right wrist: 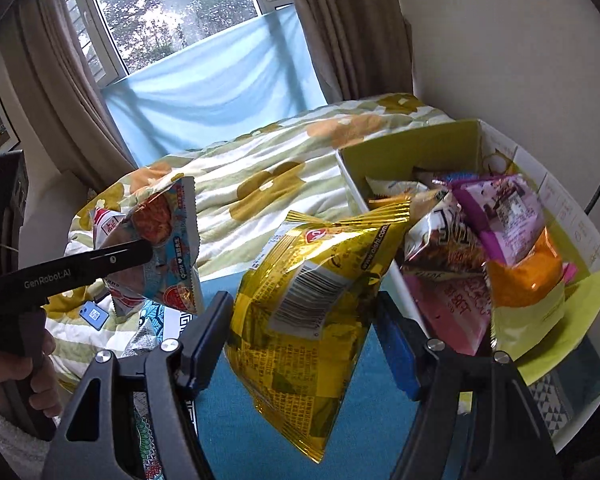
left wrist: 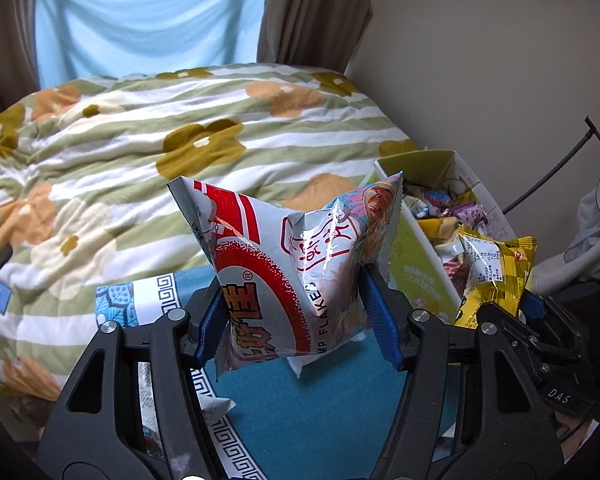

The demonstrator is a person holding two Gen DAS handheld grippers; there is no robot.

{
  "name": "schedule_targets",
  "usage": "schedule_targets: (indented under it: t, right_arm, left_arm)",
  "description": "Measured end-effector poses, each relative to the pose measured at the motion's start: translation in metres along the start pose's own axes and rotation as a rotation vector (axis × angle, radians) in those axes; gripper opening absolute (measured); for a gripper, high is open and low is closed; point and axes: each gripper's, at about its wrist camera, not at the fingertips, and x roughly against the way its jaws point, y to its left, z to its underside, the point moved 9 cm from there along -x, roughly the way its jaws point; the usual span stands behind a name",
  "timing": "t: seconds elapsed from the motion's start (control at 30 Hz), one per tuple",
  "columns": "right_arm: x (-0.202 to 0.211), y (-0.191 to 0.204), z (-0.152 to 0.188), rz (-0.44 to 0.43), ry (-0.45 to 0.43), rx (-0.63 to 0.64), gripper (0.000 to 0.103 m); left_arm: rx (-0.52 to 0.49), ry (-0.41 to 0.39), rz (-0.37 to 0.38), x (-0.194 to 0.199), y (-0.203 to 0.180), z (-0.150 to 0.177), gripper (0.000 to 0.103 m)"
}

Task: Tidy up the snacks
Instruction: 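Carry both bags into the cardboard box and open both tools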

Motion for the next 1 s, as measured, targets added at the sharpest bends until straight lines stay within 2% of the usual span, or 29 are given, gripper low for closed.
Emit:
schedule_targets:
  t: [0.17,0.23,0.43,0.57,0.6,0.63,0.67,0.7,0.73,0.87,1.0]
  right_arm:
    - [0.016,-0.025,-0.039,-0.046,-0.033,0.048,0.066]
    - [0.020,-0.042,-0.059,-0.036,-0.057,0.064,0.066]
    - [0.029,-0.107,-0.101,-0.006,-0.086,0.128,0.066]
    - [0.028,-0.148,-0.125,-0.018,-0.091,0.138,0.066]
    - [0.027,-0.156,-0.130,-0.020,-0.089,0.141,0.066]
    - [0.025,-0.165,-0.134,-0.024,-0.087,0.142,0.066]
    - [0.023,-0.173,-0.137,-0.027,-0.082,0.143,0.066]
    - [0.021,-0.180,-0.140,-0.029,-0.075,0.147,0.066]
    - [0.019,-0.187,-0.142,-0.029,-0.069,0.152,0.066]
    - [0.007,-0.209,-0.148,-0.044,-0.038,0.152,0.066]
    - [-0.004,-0.221,-0.147,-0.060,-0.008,0.145,0.066]
  left_arm:
    - [0.026,-0.048,0.007,-0.004,-0.055,-0.027,0.059]
    - [0.037,-0.056,0.019,-0.012,-0.081,-0.037,0.059]
    - [0.049,-0.031,0.038,-0.061,-0.160,-0.062,0.059]
    - [0.089,0.005,0.057,-0.102,-0.202,-0.074,0.060]
    - [0.101,0.015,0.061,-0.110,-0.209,-0.075,0.064]
    - [0.111,0.026,0.065,-0.119,-0.216,-0.075,0.073]
    - [0.121,0.034,0.058,-0.126,-0.221,-0.075,0.079]
    - [0.128,0.038,0.044,-0.129,-0.223,-0.074,0.092]
    - [0.133,0.037,0.029,-0.131,-0.225,-0.072,0.095]
    - [0.139,0.046,-0.048,-0.127,-0.218,-0.057,0.096]
    - [0.162,0.049,-0.095,-0.114,-0.200,-0.038,0.096]
